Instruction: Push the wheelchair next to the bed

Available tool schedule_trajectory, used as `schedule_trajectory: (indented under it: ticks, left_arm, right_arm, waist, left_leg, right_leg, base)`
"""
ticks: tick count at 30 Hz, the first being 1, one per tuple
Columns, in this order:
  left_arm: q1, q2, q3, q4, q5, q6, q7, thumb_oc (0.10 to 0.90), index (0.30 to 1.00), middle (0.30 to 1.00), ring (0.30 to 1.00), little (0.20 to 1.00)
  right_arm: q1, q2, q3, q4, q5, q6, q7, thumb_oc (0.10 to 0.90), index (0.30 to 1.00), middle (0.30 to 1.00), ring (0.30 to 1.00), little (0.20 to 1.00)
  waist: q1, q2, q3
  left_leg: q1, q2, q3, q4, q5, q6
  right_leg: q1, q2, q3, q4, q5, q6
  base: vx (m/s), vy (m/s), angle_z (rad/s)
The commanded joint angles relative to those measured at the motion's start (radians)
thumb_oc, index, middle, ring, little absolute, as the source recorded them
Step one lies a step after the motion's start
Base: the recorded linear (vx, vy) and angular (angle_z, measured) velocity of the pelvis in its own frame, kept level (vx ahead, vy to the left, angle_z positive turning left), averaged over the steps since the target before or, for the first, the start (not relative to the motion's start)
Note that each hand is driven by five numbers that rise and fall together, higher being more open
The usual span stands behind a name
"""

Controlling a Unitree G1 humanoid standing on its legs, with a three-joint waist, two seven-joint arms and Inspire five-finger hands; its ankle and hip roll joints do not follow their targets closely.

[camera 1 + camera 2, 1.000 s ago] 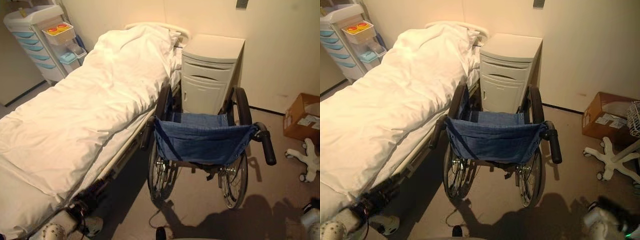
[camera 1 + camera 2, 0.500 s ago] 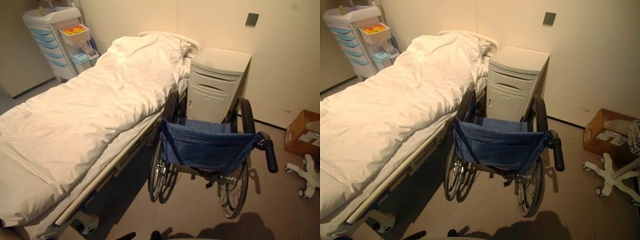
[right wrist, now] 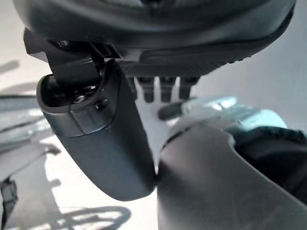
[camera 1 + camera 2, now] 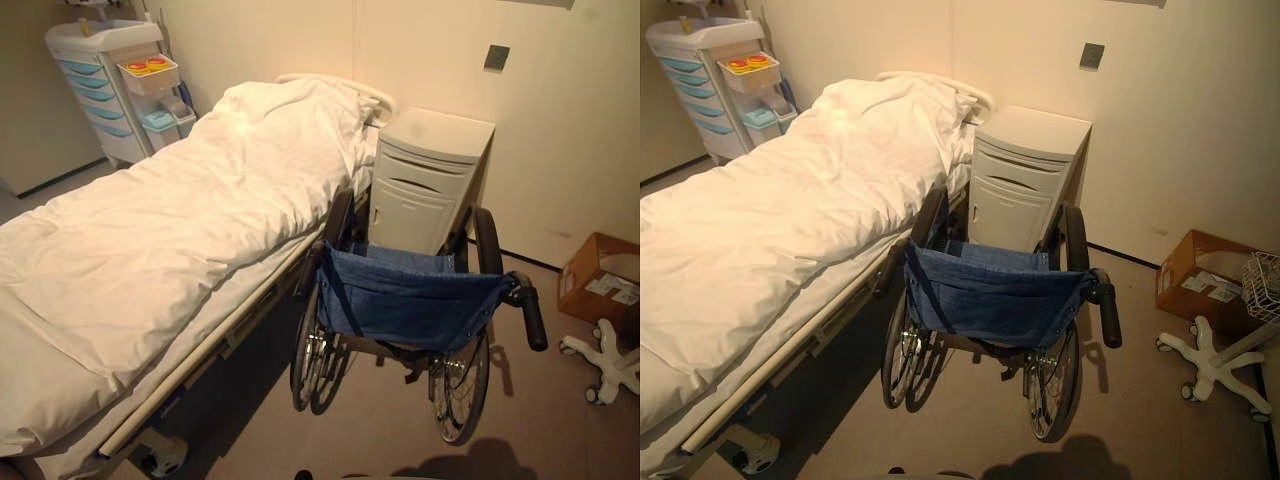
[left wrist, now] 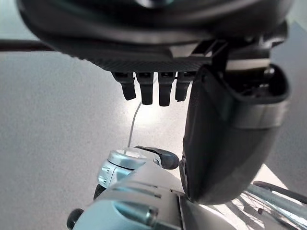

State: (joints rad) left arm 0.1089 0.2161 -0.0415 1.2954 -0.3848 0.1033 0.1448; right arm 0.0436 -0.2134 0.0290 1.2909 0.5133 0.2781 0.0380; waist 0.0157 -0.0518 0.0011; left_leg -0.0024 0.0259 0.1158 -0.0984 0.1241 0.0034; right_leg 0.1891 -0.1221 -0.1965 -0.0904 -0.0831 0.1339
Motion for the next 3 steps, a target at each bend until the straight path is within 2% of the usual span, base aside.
schedule_trajectory:
  ticks: [1, 3]
  left_arm:
    - [-0.069, -0.022, -0.052, 0.038, 0.093, 0.004, -0.002, 0.8, 0.9, 0.9, 0.9, 0.9]
    - [-0.074, -0.025, -0.072, 0.031, 0.062, 0.025, -0.015, 0.8, 0.9, 0.9, 0.9, 0.9]
  right_arm:
    - [-0.02, 0.034, 0.064, 0.047, -0.041, 0.029, 0.001, 0.8, 0.9, 0.9, 0.9, 0.9]
    - [-0.017, 0.042, 0.074, 0.042, -0.021, 0.031, -0.008, 0.8, 0.9, 0.9, 0.9, 0.9]
  waist:
    - [0.014, 0.052, 0.023]
    - [0.011, 0.053, 0.022]
  left_leg:
    - [0.102, 0.027, -0.005, 0.011, -0.12, -0.044]
    - [0.099, 0.029, -0.005, 0.011, -0.119, -0.045]
  right_leg:
    - [-0.094, 0.001, -0.005, 0.024, 0.122, -0.013]
    - [-0.097, 0.002, -0.006, 0.024, 0.123, -0.012]
  base:
    - [0.0, 0.0, 0.0]
    - [0.0, 0.0, 0.0]
